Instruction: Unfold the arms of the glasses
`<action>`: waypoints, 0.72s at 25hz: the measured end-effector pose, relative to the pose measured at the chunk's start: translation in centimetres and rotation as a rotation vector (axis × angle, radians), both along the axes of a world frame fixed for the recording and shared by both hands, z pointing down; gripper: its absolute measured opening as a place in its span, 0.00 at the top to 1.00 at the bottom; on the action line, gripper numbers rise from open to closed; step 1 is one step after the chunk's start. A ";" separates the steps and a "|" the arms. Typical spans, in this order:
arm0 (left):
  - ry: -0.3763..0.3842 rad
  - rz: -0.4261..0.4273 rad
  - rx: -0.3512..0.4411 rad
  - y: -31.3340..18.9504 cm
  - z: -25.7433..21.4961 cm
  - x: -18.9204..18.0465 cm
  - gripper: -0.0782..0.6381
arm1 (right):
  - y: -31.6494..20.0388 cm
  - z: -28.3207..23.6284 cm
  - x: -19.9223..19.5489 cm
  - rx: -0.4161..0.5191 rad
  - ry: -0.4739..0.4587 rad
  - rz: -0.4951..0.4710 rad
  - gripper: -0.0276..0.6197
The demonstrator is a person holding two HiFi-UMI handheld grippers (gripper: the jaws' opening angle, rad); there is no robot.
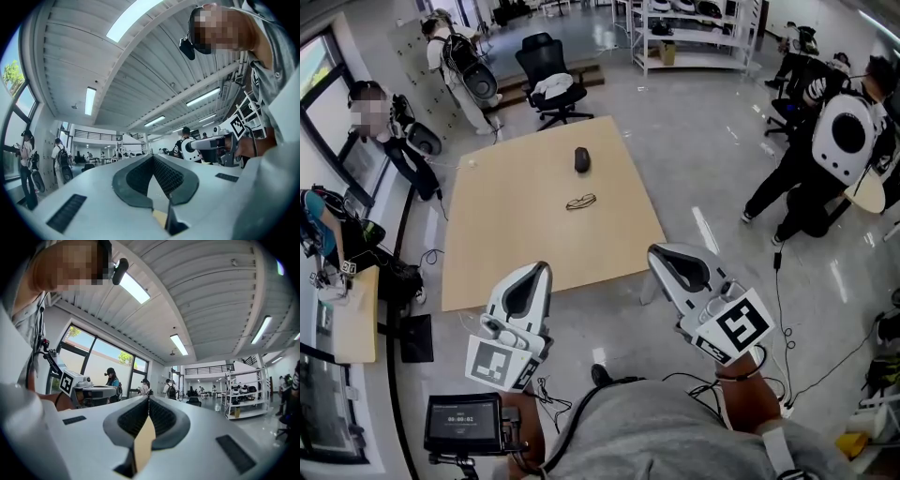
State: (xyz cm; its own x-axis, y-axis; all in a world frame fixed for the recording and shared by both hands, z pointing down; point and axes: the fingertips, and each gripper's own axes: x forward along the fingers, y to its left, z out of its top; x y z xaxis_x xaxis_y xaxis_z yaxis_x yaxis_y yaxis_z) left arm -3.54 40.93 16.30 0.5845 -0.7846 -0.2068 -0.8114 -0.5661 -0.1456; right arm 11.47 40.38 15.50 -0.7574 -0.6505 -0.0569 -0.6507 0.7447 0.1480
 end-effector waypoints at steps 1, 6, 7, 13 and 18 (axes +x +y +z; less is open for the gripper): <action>0.000 0.005 -0.001 -1.0 0.0 -0.7 0.88 | -1.0 0.0 -0.7 -0.002 0.000 0.005 0.95; 0.006 0.033 -0.009 -6.0 0.5 -4.5 0.88 | -5.6 0.5 -4.4 -0.012 0.003 0.037 0.95; 0.008 0.041 -0.010 -6.7 0.7 -5.1 0.88 | -6.2 0.8 -5.1 -0.013 0.004 0.044 0.95; 0.015 0.077 -0.011 -10.5 1.4 -8.1 0.88 | -9.7 1.5 -8.3 -0.022 0.014 0.078 0.95; 0.039 0.069 -0.015 -12.8 1.7 -10.0 0.88 | -12.4 1.8 -10.5 -0.032 0.034 0.066 0.95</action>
State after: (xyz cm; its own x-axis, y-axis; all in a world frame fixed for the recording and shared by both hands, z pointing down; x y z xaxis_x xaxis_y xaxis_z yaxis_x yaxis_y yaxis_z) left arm -13.55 28.09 17.97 0.6287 -0.7461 -0.2193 -0.7755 -0.6225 -0.1056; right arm 1.02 28.00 17.29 -0.7142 -0.6998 -0.0104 -0.6933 0.7053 0.1478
